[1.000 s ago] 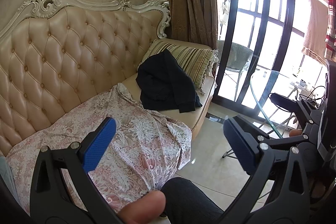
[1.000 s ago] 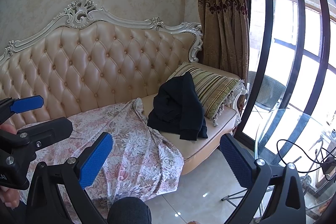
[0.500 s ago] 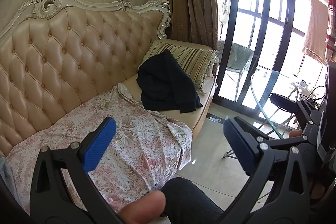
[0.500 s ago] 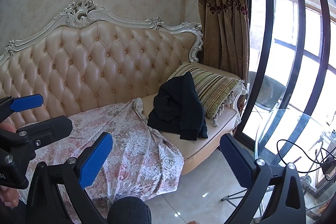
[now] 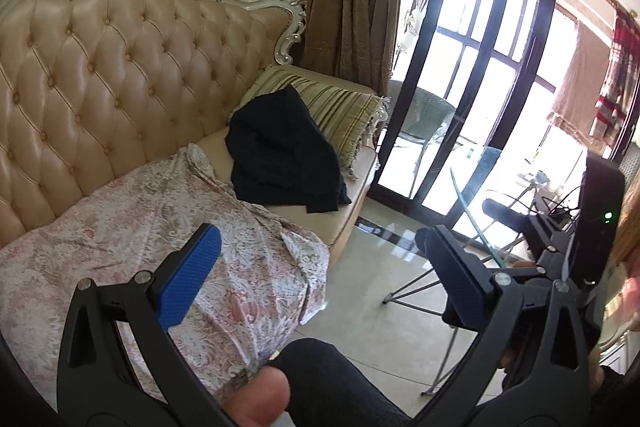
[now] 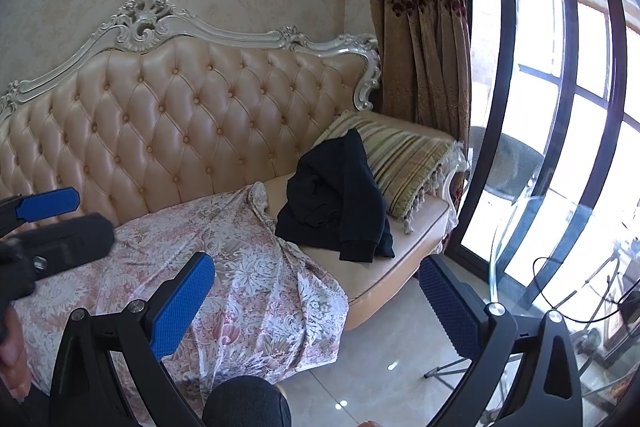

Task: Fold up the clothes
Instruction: 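Reach the right tool to the navy sweatshirt on the pillow and grasp it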

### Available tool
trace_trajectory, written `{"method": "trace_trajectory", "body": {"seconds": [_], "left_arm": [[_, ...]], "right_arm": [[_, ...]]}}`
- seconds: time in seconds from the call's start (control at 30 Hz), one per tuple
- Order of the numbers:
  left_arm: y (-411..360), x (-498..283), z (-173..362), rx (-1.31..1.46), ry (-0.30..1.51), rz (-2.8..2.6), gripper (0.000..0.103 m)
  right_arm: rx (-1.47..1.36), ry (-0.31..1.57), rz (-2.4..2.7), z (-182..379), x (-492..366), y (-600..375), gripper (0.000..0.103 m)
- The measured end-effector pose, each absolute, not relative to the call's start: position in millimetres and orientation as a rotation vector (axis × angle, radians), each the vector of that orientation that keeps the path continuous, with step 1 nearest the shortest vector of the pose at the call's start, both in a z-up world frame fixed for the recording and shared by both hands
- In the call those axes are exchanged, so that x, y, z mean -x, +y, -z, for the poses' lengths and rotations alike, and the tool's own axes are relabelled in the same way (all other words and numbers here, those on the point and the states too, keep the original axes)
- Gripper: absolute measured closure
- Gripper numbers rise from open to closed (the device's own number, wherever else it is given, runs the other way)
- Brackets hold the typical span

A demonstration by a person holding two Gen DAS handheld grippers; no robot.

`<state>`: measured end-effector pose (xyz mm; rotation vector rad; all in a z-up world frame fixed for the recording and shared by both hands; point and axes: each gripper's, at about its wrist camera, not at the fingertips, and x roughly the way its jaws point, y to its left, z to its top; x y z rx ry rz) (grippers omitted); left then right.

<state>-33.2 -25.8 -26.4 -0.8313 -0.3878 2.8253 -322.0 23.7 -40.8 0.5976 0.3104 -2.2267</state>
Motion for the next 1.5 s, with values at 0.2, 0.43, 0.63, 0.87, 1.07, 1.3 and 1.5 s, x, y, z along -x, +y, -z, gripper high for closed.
{"method": "trace_trajectory", "body": {"seconds": [0.2, 0.43, 0.63, 0.87, 1.07, 1.3, 1.5], "left_arm": [[-57, 116, 92, 0.982, -0.570, -2.679, 0.001], [-85, 247, 157, 1.110, -0.705, -2.605, 0.001], [-109, 346, 207, 1.214, -0.780, -2.623, 0.001], [-122, 412, 250, 1.353, -0.770, -2.604, 0.001], [-128, 417, 267, 1.369, -0.876, -2.566, 0.001], [-146, 411, 289, 1.437, -0.986, -2.545, 0.001], [-159, 414, 292, 1.363, -1.060, -2.533, 0.001]], "right_arm": [[-0.770, 0.295, 2.235, 115, 400, -22, 0.000], [-0.906, 0.206, 2.292, 178, 520, -92, 0.000], [-0.836, 0.311, 2.370, 188, 606, -173, 0.000], [-0.767, 0.515, 2.410, 194, 695, -272, 0.000], [-0.752, 0.729, 2.340, 225, 743, -339, 0.000], [-0.832, 0.705, 2.205, 237, 778, -362, 0.093], [-0.731, 0.553, 2.213, 166, 768, -327, 0.094]]}}
